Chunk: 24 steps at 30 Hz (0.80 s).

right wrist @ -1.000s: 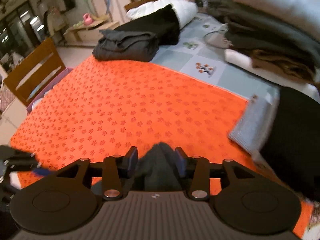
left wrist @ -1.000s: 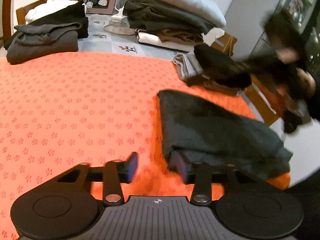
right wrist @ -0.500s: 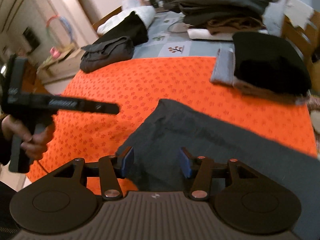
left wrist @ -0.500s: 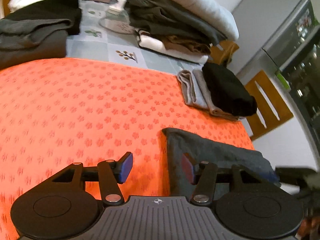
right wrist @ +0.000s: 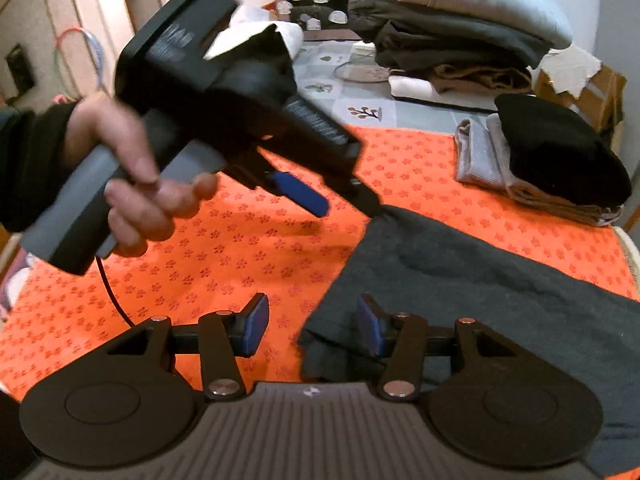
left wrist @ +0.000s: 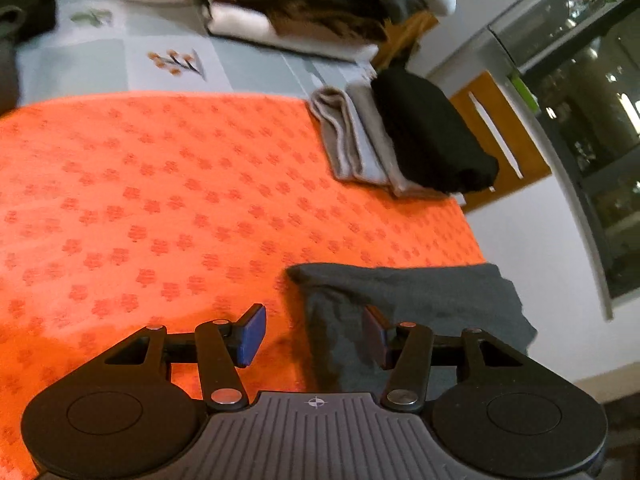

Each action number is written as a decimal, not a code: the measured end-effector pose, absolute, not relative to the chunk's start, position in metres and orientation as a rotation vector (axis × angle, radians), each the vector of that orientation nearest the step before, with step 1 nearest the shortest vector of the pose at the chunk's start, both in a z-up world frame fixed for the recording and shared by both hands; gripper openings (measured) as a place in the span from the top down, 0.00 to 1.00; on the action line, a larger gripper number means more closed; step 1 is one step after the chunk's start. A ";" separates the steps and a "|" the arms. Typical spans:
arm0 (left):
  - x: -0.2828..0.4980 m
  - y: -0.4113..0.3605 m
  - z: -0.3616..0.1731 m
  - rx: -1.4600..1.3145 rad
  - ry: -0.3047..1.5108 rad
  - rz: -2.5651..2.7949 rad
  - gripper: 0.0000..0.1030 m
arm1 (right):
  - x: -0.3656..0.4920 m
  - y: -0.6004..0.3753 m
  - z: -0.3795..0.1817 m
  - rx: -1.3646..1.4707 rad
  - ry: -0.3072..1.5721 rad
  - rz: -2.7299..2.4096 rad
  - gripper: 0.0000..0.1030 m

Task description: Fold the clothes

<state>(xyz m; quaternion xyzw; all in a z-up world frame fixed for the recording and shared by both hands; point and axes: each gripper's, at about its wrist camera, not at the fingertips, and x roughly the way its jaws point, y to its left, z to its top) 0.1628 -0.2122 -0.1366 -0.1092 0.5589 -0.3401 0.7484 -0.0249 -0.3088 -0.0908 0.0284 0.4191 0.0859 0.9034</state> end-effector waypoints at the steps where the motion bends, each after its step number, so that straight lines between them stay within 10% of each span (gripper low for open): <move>1: 0.165 -0.215 -0.139 -0.238 1.234 -0.759 0.48 | -0.024 -0.303 -0.094 0.051 0.866 0.158 0.46; 7: 0.173 -0.225 -0.149 -0.217 1.279 -0.795 0.48 | -0.019 -0.277 -0.128 -0.031 0.903 -0.010 0.55; 11: 0.175 -0.228 -0.157 -0.223 1.303 -0.799 0.48 | -0.018 -0.272 -0.140 -0.076 0.883 -0.103 0.85; 17: 0.173 -0.233 -0.162 -0.306 1.292 -0.787 0.48 | -0.023 -0.279 -0.119 -0.004 0.843 -0.113 0.91; 20: 0.172 -0.228 -0.163 -0.381 1.252 -0.763 0.88 | -0.029 -0.281 -0.101 0.025 0.811 -0.109 0.91; 24: 0.165 -0.217 -0.149 -0.429 1.156 -0.762 0.92 | -0.031 -0.287 -0.082 0.072 0.799 -0.105 0.91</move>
